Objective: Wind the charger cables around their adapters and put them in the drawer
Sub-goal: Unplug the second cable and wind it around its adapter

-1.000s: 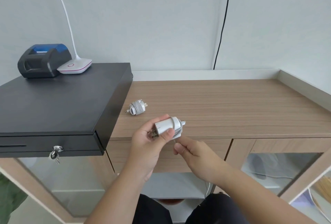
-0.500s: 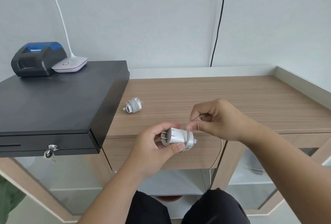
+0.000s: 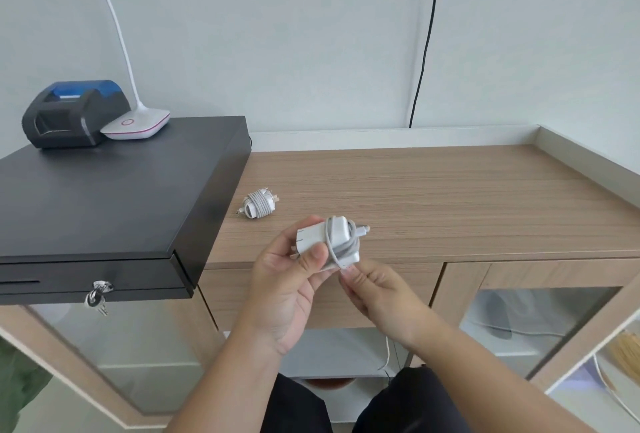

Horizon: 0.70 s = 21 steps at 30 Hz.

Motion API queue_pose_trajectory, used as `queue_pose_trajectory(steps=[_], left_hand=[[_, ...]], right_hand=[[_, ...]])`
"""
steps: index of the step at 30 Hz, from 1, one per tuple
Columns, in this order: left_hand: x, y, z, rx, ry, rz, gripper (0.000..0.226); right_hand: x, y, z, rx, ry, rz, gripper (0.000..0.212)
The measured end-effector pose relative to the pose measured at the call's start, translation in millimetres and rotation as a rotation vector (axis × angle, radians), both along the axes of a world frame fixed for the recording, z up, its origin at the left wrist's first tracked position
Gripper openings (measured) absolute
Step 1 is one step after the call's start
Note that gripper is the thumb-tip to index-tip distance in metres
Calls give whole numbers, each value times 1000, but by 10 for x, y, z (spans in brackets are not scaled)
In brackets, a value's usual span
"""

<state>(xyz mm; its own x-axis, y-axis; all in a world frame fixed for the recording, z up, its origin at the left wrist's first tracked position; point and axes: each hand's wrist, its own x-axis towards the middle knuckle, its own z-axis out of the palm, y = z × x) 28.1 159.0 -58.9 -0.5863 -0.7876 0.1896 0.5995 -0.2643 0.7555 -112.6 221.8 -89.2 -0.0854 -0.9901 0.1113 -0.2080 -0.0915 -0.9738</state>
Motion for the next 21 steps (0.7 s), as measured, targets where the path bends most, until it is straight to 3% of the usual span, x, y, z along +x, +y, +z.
queue_pose_trajectory(steps=[4,8,15,18,21], left_hand=[[-34,-17,-55,28,-159,183,42],[-14,-50,-70,-119,-393,297,43],[49,-111,-144,-410,-666,332,41],[97,-87,-129,-383,-658,231,34],[158,-48,-112,-463,-688,186,38]], right_hand=[[139,111,10,6,434,-103,33],[163,230,133,-13,687,-73,28],[15,197,468,-146,854,-56,23],[-134,115,638,-179,923,-48,27],[-264,54,802,-204,865,-21,28]])
